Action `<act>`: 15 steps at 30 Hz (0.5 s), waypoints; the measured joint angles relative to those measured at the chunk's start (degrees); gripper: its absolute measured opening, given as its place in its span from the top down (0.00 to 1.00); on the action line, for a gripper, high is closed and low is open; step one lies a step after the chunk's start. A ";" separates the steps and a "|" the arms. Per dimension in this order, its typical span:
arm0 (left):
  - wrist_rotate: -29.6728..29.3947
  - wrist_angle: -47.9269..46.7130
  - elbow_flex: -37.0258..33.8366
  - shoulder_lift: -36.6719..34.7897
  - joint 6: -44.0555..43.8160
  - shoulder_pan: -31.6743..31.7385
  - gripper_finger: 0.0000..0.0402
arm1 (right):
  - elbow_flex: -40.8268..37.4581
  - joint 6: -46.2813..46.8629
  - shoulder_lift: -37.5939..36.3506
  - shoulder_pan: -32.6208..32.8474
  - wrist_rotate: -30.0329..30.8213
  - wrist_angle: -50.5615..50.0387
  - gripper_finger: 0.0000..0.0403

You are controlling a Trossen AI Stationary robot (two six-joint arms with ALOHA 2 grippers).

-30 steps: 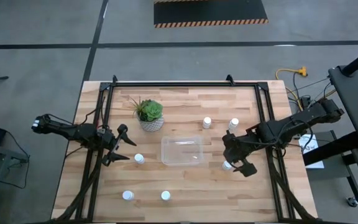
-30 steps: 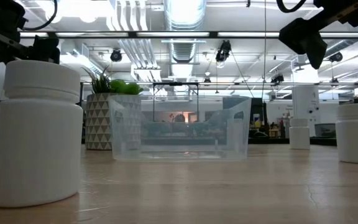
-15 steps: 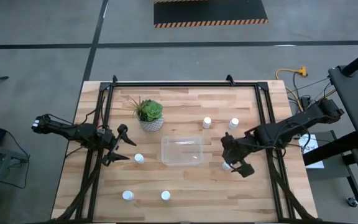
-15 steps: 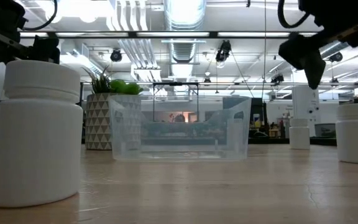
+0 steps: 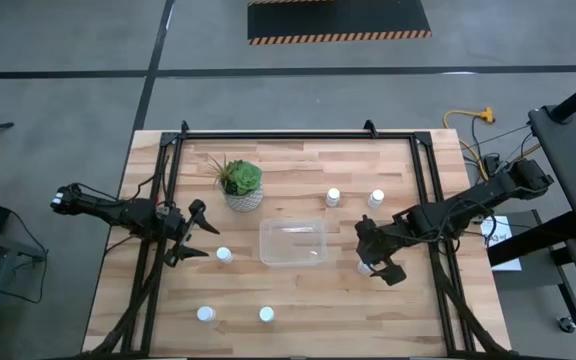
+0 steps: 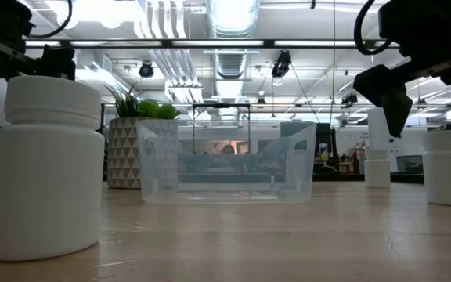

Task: Pick and place pill bottles into a basket
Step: Put the white pill bottle into the transparent bin

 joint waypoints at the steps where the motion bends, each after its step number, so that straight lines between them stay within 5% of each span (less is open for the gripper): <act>1: 0.00 0.00 -0.01 -0.02 0.00 -0.01 0.28 | -0.44 0.03 0.00 0.00 0.01 0.69 0.08; 15: 0.09 0.00 0.01 0.01 0.01 0.00 0.28 | -4.35 2.19 0.00 0.00 0.00 4.38 0.10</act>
